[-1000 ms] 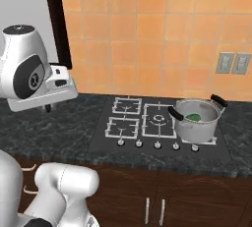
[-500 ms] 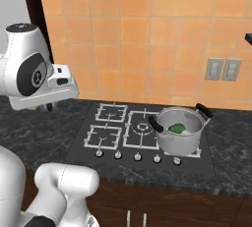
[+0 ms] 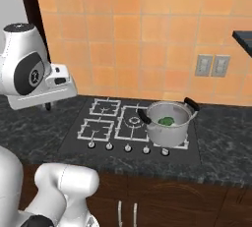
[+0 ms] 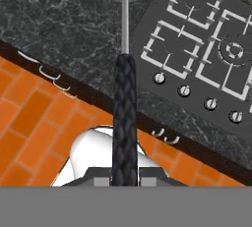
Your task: Put the broccoli and broccoli in the pot. Retrieve the spatula and lightly stir the vegetables in the pot.
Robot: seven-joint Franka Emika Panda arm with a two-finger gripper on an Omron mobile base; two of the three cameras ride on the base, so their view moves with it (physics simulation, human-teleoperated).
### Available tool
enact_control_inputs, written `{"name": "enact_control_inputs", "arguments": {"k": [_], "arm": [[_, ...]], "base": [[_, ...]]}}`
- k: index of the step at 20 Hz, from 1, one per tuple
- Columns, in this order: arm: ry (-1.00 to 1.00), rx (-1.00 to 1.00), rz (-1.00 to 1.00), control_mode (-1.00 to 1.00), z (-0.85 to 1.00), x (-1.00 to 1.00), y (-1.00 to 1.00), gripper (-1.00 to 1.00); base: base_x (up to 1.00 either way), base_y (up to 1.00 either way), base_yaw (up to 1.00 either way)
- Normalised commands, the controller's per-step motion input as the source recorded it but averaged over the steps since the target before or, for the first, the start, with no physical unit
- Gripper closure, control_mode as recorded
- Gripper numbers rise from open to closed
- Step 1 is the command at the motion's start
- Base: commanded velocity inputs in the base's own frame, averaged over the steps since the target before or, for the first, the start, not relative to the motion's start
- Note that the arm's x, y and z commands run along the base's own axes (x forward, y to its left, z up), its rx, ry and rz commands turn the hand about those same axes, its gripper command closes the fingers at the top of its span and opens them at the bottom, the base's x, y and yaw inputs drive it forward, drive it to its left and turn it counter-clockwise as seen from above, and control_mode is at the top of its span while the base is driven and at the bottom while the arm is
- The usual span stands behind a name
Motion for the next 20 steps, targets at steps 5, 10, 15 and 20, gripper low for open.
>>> {"name": "enact_control_inputs", "arguments": {"k": [5, 10, 15, 20], "arm": [[0.00, 0.00, 0.00, 1.00, 0.00, 0.00, 0.00, 1.00], [0.00, 0.00, 0.00, 1.00, 0.00, 0.00, 0.00, 1.00], [0.00, 0.00, 0.00, 1.00, 0.00, 0.00, 0.00, 1.00], [0.00, 0.00, 0.03, -1.00, -0.03, 0.17, 0.02, 1.00]], "base": [[-0.37, -0.89, -0.23], [0.74, -0.62, -0.06], [0.59, -0.26, 0.00], [0.33, 0.03, 0.01]]}}
